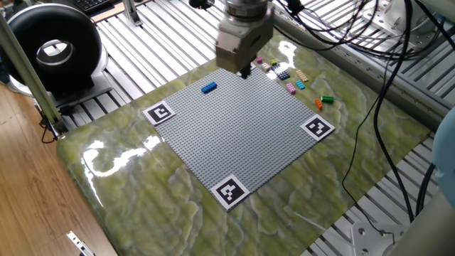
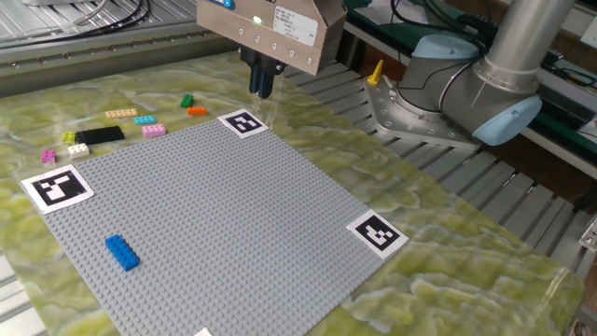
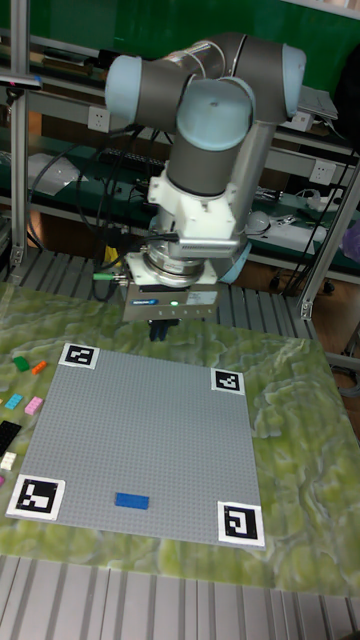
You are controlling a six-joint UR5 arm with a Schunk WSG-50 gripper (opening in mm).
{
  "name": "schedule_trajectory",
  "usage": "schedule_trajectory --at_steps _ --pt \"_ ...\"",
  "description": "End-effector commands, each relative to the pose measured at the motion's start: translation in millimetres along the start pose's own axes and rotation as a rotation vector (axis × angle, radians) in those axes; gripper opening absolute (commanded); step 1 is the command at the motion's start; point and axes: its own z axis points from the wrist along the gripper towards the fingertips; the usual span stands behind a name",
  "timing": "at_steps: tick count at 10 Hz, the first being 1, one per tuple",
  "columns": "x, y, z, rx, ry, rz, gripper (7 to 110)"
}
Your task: Stack small Lego blocks one on top of the other
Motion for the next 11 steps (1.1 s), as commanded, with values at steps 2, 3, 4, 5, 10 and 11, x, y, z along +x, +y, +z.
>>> schedule_trajectory --at_steps 2,3,4,5,10,11 --pt "40.2 -28 25.6 0.001 0.035 -0.201 7" --pt "42.3 -38 34.4 0.017 0.023 -0.238 7" --pt "40.0 -49 43.0 0.039 -0.001 -0.276 7" --pt "33.2 -62 52.4 0.076 -0.033 -0.297 7" --pt "25.5 -77 71.9 0.097 -0.041 -0.421 7" --pt "41.6 -96 69.9 0.161 0.034 -0.361 7"
